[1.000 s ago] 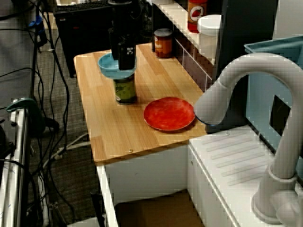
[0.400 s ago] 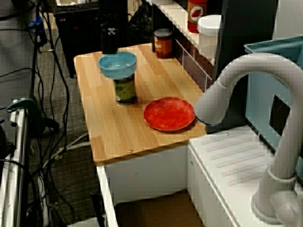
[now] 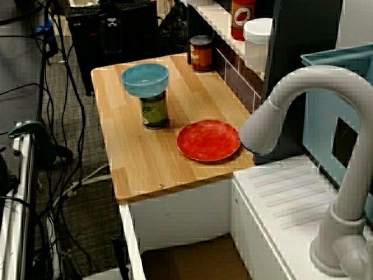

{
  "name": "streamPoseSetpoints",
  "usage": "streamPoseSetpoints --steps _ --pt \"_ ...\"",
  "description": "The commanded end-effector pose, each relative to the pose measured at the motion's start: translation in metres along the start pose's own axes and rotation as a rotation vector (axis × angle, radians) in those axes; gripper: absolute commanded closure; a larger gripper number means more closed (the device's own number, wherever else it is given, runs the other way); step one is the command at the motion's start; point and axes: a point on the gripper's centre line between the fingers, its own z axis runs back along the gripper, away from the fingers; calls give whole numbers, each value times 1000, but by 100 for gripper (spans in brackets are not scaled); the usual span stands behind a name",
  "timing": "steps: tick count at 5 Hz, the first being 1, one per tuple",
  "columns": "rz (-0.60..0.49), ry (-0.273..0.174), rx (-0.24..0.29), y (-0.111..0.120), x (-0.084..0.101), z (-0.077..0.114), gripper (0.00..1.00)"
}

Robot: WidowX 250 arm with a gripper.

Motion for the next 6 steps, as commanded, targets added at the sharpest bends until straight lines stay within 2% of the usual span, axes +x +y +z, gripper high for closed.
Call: streamPoseSetpoints --steps 1,2,3,4,5,6 --pt "7 -102 51 17 -31 -6 0" --pt "60 -195 81 20 -36 -27 0" --pt "139 -245 110 20 -32 -53 0" --pt "191 -270 92 25 -29 -70 0" --pt "210 -332 64 25 -30 -78 0" --pt "280 -373 39 24 -26 -86 0"
